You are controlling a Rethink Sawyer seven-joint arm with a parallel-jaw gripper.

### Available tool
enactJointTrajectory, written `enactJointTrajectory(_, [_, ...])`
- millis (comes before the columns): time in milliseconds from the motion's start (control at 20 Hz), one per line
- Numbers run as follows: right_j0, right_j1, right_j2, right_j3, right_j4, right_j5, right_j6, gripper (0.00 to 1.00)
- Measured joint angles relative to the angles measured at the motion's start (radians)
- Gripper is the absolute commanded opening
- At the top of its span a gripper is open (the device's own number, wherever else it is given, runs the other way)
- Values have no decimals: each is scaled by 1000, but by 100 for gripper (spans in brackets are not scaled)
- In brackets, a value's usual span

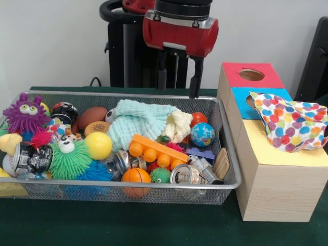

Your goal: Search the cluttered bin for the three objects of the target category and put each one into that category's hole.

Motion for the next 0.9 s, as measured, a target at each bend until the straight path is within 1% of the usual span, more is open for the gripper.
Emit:
enactJointTrajectory(600, [-47,-7,36,13,0,0,0,100])
enactJointTrajectory(900, [-52,-7,44,21,0,0,0,100])
